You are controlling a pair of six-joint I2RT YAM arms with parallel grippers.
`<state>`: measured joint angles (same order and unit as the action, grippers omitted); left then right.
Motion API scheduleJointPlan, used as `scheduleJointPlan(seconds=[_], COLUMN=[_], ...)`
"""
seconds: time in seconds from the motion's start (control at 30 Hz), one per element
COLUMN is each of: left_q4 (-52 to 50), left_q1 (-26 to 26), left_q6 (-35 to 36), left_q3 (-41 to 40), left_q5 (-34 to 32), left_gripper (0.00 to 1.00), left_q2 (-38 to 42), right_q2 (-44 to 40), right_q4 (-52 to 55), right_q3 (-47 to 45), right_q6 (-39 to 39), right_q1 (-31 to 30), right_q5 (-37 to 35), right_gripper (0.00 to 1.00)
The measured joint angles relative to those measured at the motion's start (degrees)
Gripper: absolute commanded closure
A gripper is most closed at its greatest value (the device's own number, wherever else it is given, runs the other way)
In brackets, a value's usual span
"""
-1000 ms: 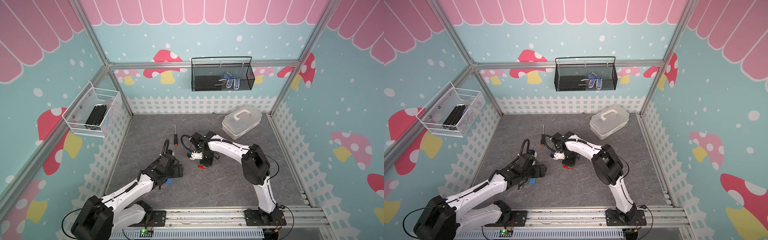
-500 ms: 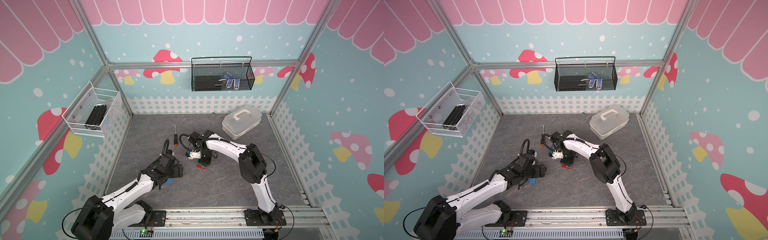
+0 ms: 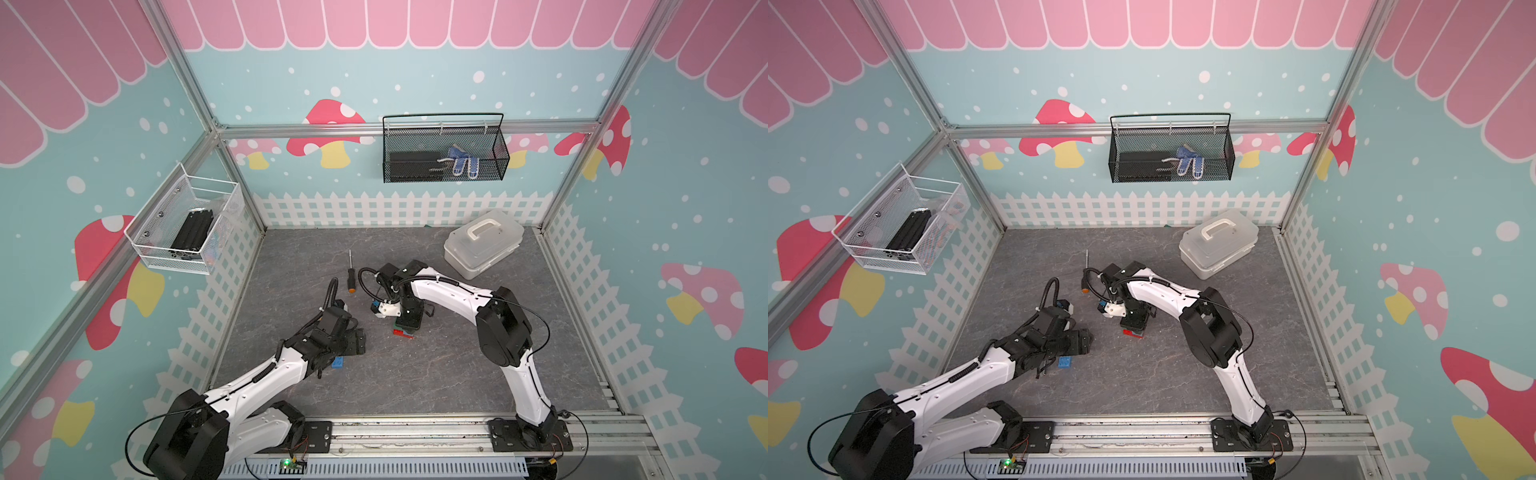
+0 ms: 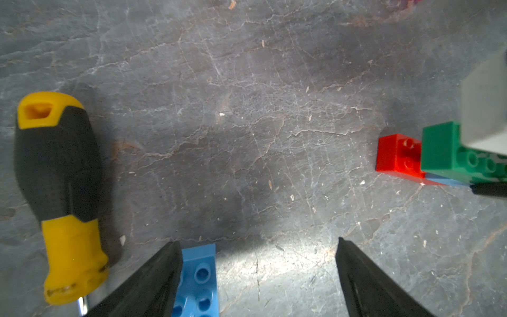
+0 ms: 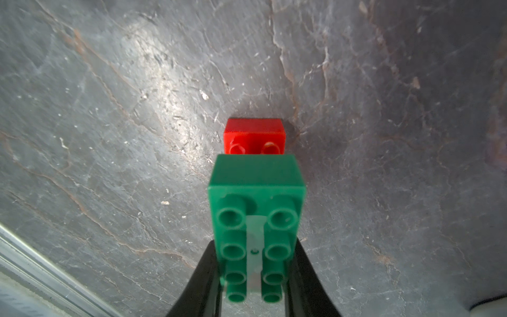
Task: Assemble the number 5 with lego
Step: Assemble the lego brick with the lego brick.
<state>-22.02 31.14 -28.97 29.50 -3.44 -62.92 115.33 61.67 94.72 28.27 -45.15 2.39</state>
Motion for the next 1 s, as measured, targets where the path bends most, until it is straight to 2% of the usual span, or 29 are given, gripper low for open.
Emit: scheduleJointPlan(seconds=[1.0], left_q4=[1.27], left_q1=[-0.07], left_q6=[-0.02], left_q3=[0.0], left_q5=[0.02], left_gripper=[0.09], left_q2=[-1.53], right_q2=[2.45], right_q4=[-0.11], right_q3=[0.83], right_q6=[-0.02], right_q1=[-0.24], right_q5=[-2.05], right_gripper=[0.98])
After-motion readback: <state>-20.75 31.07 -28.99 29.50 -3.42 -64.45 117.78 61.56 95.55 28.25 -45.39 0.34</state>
